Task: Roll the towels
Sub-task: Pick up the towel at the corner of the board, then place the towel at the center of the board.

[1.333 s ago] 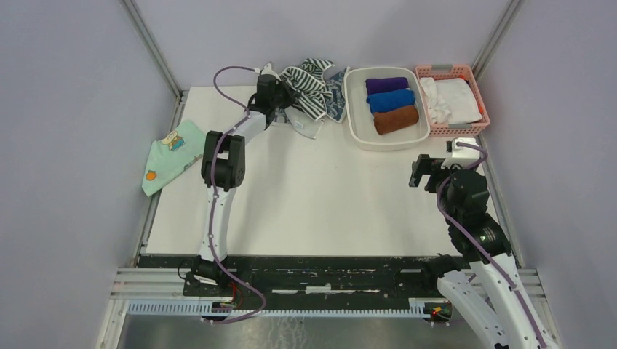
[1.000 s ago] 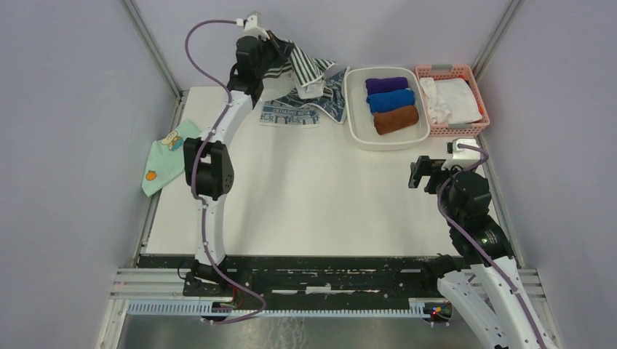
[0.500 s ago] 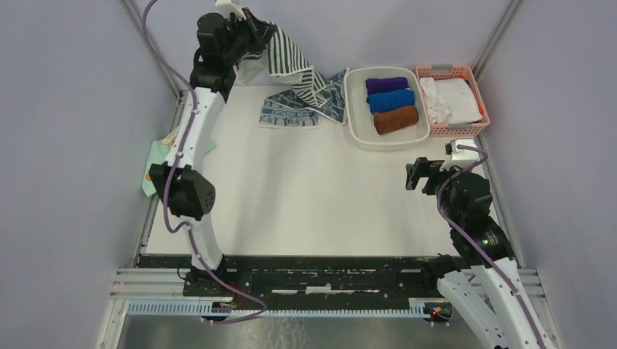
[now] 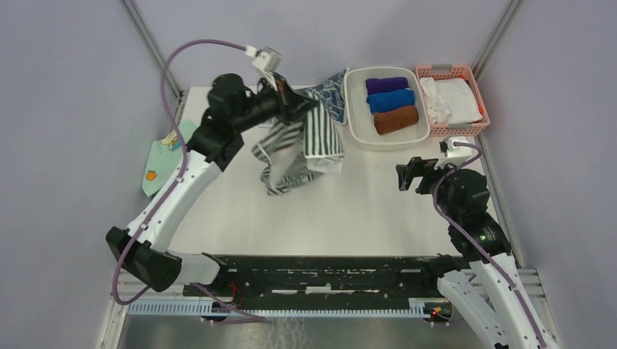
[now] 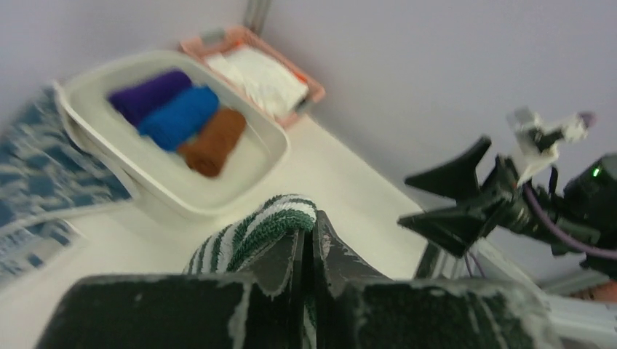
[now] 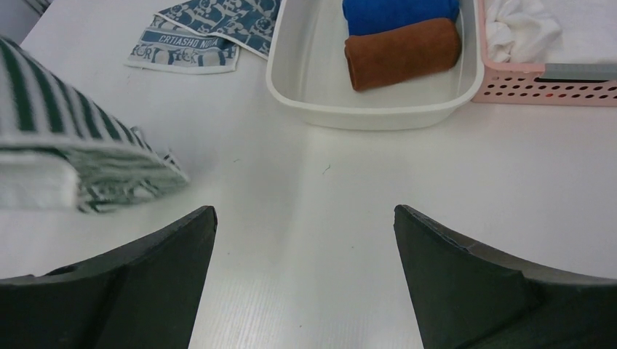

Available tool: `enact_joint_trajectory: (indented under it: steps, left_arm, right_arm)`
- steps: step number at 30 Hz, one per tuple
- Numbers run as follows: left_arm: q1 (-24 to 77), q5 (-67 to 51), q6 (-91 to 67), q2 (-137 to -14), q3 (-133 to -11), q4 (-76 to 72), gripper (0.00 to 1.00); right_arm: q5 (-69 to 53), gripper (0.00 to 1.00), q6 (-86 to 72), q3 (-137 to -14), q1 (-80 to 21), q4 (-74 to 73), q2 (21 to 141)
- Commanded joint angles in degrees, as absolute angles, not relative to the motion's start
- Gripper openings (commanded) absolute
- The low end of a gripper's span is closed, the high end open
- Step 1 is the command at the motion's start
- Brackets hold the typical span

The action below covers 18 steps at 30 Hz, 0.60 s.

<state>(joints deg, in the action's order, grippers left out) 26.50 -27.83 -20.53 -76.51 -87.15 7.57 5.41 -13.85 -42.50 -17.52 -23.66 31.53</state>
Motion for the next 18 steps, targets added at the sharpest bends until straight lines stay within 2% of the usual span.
enact_joint_trajectory:
  steps: [1,4,7,10,15,18]
  left_arm:
    - [34.1,-27.2,-19.7,-79.9,-80.0,6.6,0.14]
    - [39.3,-29.3,-20.8,-83.5,-79.4,5.6,0.20]
    - [42.1,-30.3,-20.4,-84.9,-79.1,5.9,0.45]
    - [42.1,-28.1,-18.9,-83.0,-77.3,7.5,0.58]
    - [41.3,-19.2,-17.0,-77.2,-71.9,11.1,0.71]
    - [37.9,-16.2,-19.4,-74.7,-67.3,12.3,0.74]
  right_arm:
    - [1.9,1.00,-15.8,-43.4,-17.8,-20.7,34.5]
    - [0.6,1.00,-16.1,-44.0,-17.7,-20.9,37.1]
    - [-0.4,1.00,-16.4,-44.6,-17.8,-21.6,39.7]
    - [-1.5,1.00,-16.3,-44.6,-17.8,-22.1,41.4]
    - [-4.8,1.00,-16.3,-44.5,-17.7,-22.2,44.2]
    - [-8.0,1.00,-16.2,-44.3,-17.7,-21.6,46.1]
